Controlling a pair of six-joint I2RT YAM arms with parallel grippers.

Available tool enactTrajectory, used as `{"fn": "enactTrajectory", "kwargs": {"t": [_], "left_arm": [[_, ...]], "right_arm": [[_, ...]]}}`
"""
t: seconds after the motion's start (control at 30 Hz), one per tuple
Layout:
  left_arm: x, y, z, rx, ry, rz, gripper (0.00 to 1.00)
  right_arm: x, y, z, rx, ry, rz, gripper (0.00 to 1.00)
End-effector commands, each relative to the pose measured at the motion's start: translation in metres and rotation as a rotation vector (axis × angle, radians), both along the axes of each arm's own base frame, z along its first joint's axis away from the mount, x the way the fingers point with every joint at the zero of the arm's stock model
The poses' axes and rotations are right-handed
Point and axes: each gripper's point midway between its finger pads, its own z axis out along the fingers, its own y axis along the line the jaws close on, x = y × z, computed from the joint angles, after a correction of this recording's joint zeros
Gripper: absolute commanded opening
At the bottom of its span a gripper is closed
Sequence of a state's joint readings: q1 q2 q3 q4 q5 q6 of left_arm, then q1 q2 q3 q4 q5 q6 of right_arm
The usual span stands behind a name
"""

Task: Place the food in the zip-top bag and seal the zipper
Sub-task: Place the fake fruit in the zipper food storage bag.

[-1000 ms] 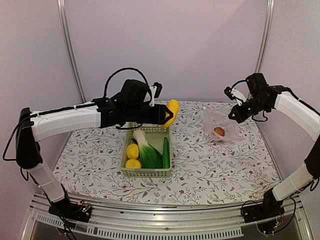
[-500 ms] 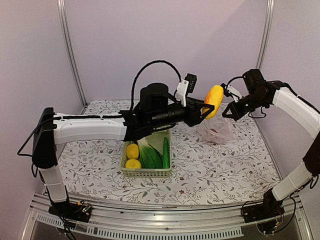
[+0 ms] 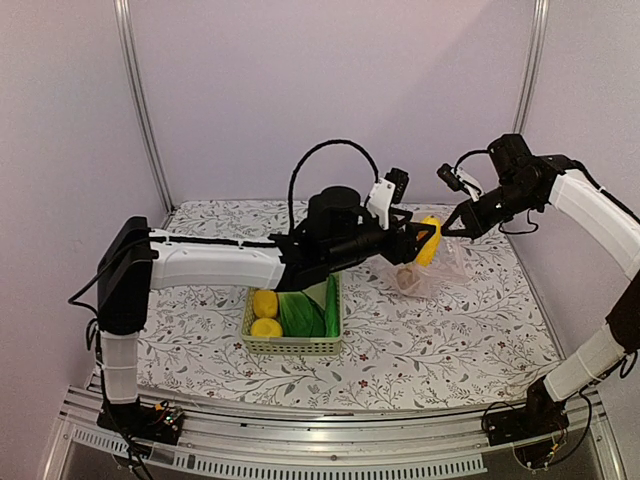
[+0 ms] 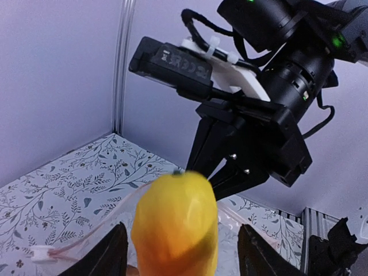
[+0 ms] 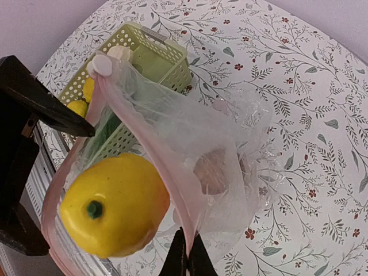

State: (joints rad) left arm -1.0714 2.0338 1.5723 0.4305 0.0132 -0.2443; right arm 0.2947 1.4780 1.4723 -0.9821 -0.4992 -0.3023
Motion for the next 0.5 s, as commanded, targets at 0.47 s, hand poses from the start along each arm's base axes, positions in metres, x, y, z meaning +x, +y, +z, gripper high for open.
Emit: {"fn": "enactTrajectory", "kwargs": {"t": [0.47], "left_arm": [[-0.040, 0.045, 0.067, -0.079, -0.087, -0.007, 0.73]], "right_arm": [[0.024, -0.016, 0.009, -0.039, -0.048, -0.080, 0.00]]}}
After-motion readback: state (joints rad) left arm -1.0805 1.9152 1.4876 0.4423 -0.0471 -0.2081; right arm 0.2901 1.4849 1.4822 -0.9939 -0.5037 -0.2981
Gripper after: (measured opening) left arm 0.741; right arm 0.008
